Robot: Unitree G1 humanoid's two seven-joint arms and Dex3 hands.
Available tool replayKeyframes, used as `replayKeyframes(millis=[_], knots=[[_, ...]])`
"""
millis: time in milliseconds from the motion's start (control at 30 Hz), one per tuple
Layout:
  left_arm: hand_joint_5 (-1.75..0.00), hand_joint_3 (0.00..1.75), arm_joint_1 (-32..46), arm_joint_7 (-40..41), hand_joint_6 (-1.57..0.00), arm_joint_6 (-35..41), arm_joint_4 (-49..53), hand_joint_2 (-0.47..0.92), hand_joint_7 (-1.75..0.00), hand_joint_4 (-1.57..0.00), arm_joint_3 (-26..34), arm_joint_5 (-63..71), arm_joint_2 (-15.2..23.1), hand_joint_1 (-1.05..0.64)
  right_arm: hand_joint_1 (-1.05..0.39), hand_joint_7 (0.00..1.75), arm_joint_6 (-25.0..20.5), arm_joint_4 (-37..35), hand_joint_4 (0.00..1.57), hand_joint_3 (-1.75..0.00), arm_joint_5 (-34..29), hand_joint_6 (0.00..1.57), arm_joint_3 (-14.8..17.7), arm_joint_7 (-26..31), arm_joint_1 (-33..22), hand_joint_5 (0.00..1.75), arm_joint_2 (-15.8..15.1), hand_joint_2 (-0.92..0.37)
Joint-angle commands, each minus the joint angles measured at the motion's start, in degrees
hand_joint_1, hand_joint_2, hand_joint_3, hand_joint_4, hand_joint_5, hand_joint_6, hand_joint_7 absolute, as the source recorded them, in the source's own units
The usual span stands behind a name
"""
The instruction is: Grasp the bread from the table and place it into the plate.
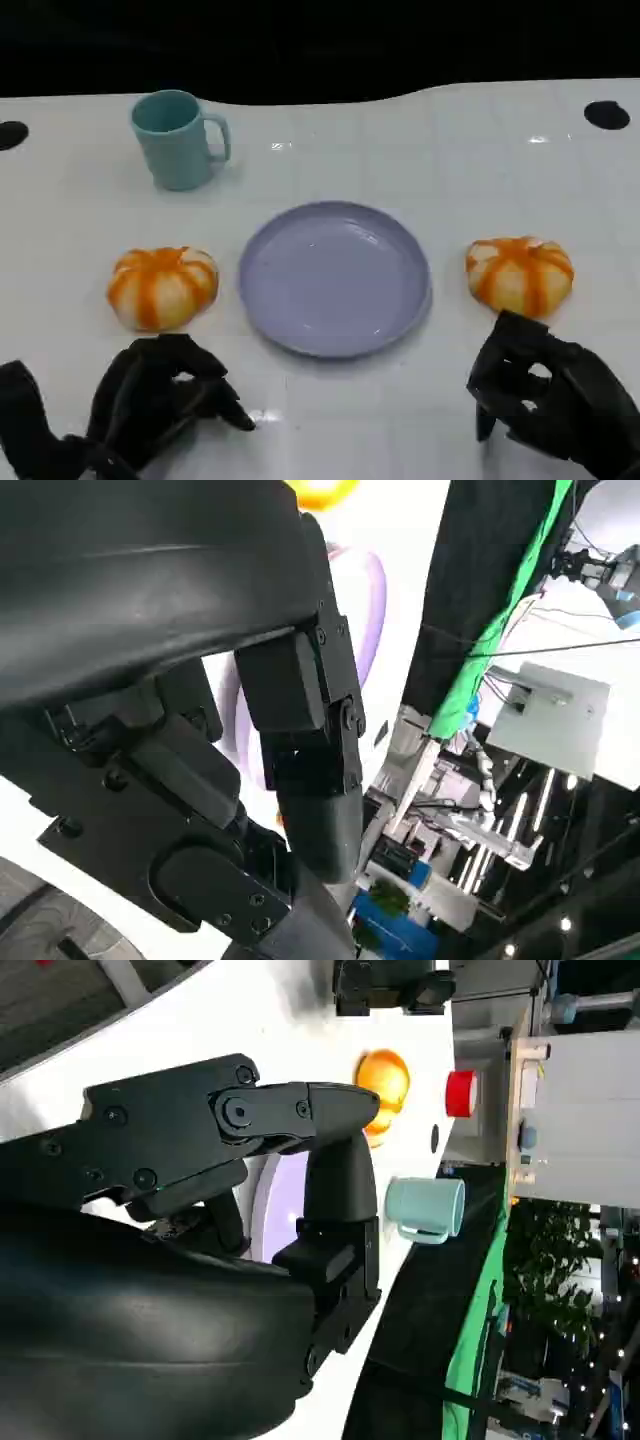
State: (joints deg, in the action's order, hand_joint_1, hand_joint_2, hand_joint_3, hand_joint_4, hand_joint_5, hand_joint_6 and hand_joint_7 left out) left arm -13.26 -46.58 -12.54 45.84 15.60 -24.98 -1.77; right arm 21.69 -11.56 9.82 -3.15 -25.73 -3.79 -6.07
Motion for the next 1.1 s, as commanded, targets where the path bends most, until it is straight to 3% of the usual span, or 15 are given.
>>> replayKeyframes(millis=[33,900,1100], knots=[[-0.58,0.0,-0.53,-0.53,-1.57,-0.72,0.49,0.61,-0.34,-1.57,0.31,-0.09,1.27,-1.05,-0.5,1.71,0.53,-0.44,0.69,-0.34,0.01,0.5,0.43,0.2,0.22,1.75,-0.12,-0.92],[-0.59,0.0,-0.87,-0.68,-1.57,-1.43,1.25,0.62,-0.35,-1.57,0.34,-0.06,1.41,-1.05,-0.5,1.69,1.44,-1.26,0.69,-0.34,0.45,0.51,0.69,-0.41,0.68,1.75,-0.14,-0.92],[-0.58,0.0,-1.16,-0.91,-1.57,-1.42,1.66,0.61,-0.34,-1.57,0.46,-0.2,1.34,-1.05,-0.51,1.66,-0.45,0.72,0.67,-0.34,1.45,0.49,1.08,-0.36,0.73,1.75,-0.42,-0.92]])
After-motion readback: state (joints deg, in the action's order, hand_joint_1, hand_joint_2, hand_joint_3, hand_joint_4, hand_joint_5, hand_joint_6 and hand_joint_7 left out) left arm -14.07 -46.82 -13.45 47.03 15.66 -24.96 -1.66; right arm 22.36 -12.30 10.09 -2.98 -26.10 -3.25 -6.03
